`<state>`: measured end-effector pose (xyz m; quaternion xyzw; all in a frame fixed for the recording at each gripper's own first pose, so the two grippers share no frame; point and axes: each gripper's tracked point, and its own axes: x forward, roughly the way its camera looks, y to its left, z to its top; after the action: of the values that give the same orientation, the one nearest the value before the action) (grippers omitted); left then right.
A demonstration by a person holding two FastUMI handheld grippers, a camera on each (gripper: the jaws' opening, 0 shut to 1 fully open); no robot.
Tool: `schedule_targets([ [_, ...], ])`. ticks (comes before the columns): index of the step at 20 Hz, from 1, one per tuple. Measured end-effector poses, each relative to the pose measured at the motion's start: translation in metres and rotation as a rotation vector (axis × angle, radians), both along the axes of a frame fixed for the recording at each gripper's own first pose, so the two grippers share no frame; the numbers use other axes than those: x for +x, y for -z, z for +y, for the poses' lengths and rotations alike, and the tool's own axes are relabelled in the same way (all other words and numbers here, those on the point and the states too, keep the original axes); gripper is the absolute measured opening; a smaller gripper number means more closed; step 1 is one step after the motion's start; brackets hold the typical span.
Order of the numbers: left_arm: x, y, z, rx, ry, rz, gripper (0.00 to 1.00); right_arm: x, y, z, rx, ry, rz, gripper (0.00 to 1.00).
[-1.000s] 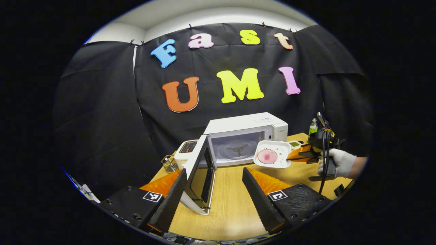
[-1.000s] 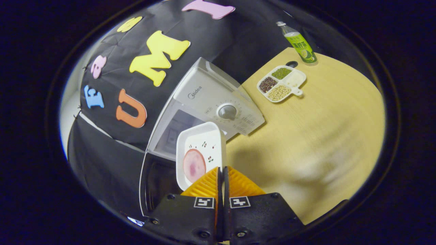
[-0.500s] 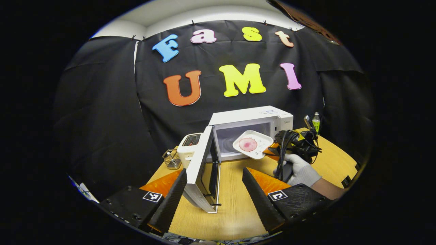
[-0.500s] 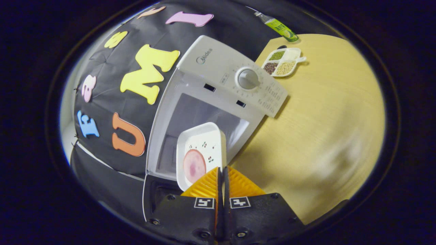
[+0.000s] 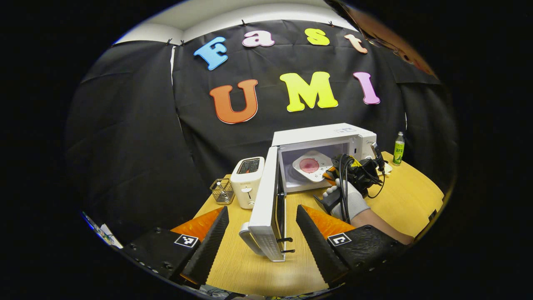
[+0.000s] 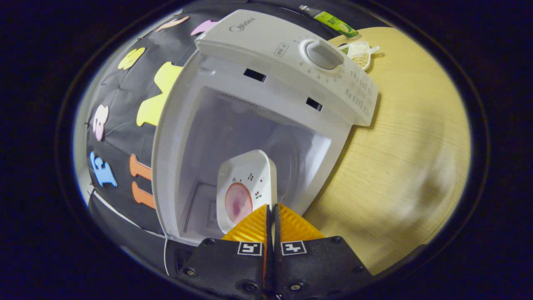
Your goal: Open the microwave oven with the left hand, put the food in, and close the microwave oven.
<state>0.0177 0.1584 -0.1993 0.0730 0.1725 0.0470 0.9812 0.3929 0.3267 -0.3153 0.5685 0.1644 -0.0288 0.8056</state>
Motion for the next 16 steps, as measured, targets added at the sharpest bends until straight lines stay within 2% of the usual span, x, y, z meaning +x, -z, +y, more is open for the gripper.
schedule_targets([
  [2, 0.005, 0.004, 0.002, 0.014, -0.003, 0.006, 0.96, 0.013, 0.004, -0.003, 0.008, 0.039, -0.003, 0.04],
  [3, 0.007, 0.006, 0.003, 0.013, -0.003, 0.006, 0.97, 0.017, 0.005, -0.005, 0.003, 0.052, -0.009, 0.00],
  [4, 0.008, 0.007, 0.004, 0.010, -0.005, 0.006, 0.97, 0.021, 0.005, -0.006, -0.007, 0.063, -0.016, 0.04],
  [7, 0.009, 0.009, 0.005, 0.006, -0.011, 0.006, 0.97, 0.033, 0.008, -0.005, -0.019, 0.082, -0.027, 0.04],
  [8, 0.009, 0.009, 0.006, 0.009, -0.012, 0.005, 0.97, 0.038, 0.006, -0.003, -0.010, 0.078, -0.046, 0.00],
  [10, 0.010, 0.009, 0.008, 0.011, -0.016, 0.003, 0.97, 0.042, -0.011, 0.004, 0.052, 0.045, -0.145, 0.10],
  [11, 0.009, 0.008, 0.007, 0.008, -0.016, 0.003, 0.97, 0.039, -0.025, 0.003, 0.081, 0.046, -0.201, 0.07],
  [12, 0.009, 0.008, 0.007, 0.006, -0.013, 0.006, 0.97, 0.036, -0.035, 0.000, 0.081, 0.063, -0.242, 0.17],
  [15, 0.009, -0.001, 0.011, 0.000, -0.023, -0.008, 0.97, 0.015, -0.045, -0.014, -0.062, 0.066, -0.241, 0.92],
  [16, 0.010, -0.007, 0.011, -0.009, -0.026, -0.018, 0.97, 0.008, -0.049, -0.019, -0.097, 0.055, -0.230, 0.93],
])
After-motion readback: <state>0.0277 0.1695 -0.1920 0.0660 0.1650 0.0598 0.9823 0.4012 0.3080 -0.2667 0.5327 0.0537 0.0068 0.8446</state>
